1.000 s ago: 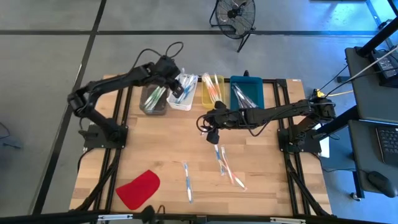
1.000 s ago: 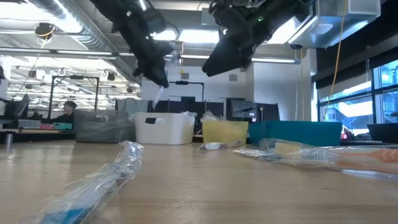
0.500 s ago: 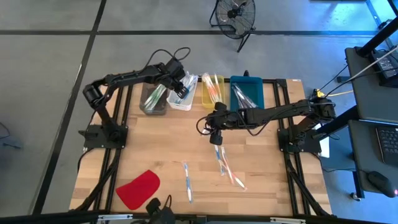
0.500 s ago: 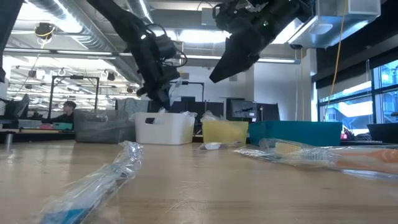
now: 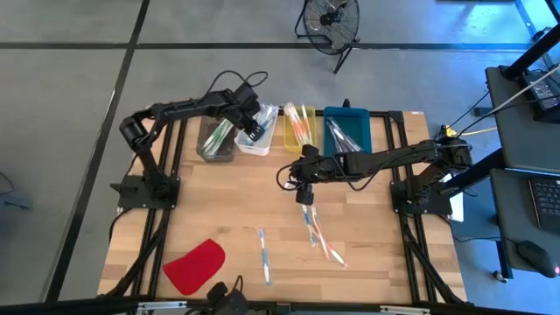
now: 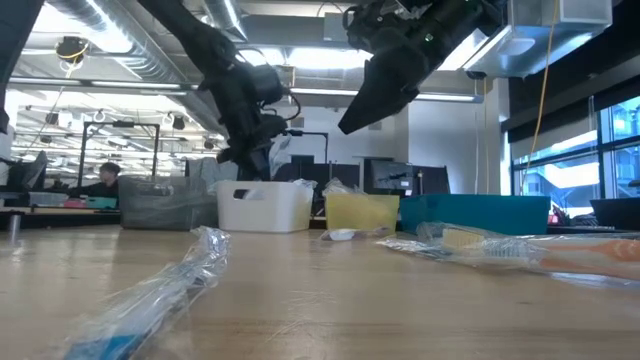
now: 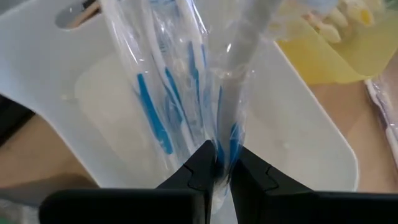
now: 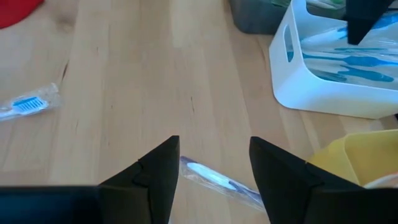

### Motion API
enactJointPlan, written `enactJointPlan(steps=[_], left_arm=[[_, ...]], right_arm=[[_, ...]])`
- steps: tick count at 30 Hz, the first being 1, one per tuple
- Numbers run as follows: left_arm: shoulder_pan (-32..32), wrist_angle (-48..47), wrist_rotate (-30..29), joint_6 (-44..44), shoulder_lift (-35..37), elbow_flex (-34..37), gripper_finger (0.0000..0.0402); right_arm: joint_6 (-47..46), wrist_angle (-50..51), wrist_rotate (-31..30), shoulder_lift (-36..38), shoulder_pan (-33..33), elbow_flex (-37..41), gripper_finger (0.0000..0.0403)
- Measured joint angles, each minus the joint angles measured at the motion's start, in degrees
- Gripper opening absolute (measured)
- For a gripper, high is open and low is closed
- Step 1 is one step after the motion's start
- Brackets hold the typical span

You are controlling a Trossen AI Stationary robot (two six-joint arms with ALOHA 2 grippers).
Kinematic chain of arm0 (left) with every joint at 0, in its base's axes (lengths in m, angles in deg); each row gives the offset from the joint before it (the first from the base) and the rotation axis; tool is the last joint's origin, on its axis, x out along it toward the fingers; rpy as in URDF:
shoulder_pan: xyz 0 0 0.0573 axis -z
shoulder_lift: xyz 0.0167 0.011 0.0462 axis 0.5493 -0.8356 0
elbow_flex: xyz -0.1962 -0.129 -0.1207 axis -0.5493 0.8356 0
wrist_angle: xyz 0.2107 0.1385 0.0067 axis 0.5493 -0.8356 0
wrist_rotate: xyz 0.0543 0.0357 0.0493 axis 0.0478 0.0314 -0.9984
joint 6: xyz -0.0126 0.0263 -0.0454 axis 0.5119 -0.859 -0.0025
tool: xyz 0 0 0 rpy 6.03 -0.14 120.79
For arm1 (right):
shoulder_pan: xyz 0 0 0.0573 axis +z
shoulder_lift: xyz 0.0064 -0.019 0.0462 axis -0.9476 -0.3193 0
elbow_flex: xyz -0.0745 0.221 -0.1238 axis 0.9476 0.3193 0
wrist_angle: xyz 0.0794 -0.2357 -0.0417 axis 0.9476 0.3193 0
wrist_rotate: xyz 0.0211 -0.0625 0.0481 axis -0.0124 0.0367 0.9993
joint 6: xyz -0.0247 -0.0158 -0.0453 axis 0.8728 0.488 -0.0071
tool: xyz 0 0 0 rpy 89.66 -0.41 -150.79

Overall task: Pick & Place Toothbrushes
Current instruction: Put the blue toothbrush into the white bin, then put the violet toothbrush into the blue bin

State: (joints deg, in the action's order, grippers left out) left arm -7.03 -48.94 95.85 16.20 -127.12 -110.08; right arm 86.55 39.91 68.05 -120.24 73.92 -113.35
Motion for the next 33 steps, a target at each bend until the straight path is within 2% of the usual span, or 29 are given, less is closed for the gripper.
enactJointPlan(steps=[9, 18, 27, 33], left_arm=[[0.17, 1.23, -1.37, -0.09, -3.17, 0.02, 0.0048], [0.17, 1.50, -1.34, -2.49, -3.17, -0.17, 0.0106], [0.17, -7.89, -1.30, -5.50, -3.08, -6.94, 0.0171], [0.19, -14.83, -1.29, -7.72, -2.97, -10.96, 0.0186]], right_arm=[[0.17, 0.83, 0.17, 0.00, 0.00, -0.02, 0.0207], [6.64, 3.39, 0.34, -0.09, 0.00, -0.04, 0.0222], [12.62, 4.66, 0.48, -3.56, -1.28, -0.08, 0.0233], [15.75, 4.50, 0.48, -5.39, -2.84, -0.09, 0.0241]])
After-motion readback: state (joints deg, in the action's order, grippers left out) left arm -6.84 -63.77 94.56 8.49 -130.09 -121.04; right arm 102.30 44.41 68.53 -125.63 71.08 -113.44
